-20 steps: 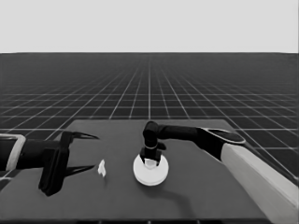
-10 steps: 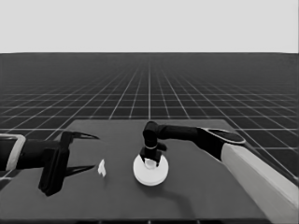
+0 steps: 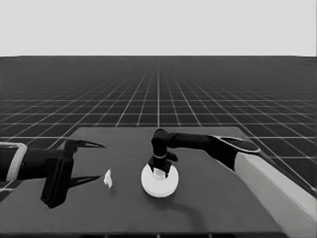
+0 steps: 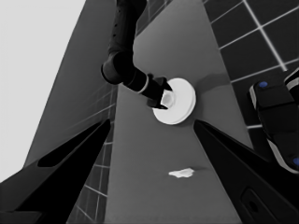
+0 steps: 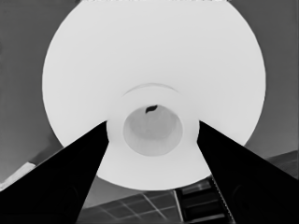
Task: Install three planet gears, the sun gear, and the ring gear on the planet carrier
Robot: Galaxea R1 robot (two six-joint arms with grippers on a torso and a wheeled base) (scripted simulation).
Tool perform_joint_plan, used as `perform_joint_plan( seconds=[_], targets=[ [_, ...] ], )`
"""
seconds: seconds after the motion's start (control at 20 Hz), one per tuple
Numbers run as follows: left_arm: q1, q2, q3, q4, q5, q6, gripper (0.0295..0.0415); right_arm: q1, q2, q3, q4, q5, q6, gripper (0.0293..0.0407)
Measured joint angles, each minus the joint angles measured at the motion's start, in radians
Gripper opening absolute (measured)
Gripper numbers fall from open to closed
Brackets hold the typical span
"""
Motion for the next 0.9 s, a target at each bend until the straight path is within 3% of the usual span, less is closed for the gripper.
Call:
perform_joint_plan(
  seconds=[0.5,0.55,0.6,0.9],
  targets=[
    [0.0,0.0,0.0,0.0,0.0,0.0,0.0385,0.0,0.0,0.0,0.0,0.0,0.087,0.0349],
    [0.0,0.0,0.0,0.0,0.0,0.0,0.0385,0.0,0.0,0.0,0.0,0.0,0.092,0.0373],
    [0.0,0.0,0.0,0.0,0.0,0.0,0.0385,0.001,0.0,0.0,0.0,0.0,0.095,0.0381],
    [0.0,0.0,0.0,0.0,0.0,0.0,0.0385,0.001,0.0,0.0,0.0,0.0,0.1,0.0385]
  ],
)
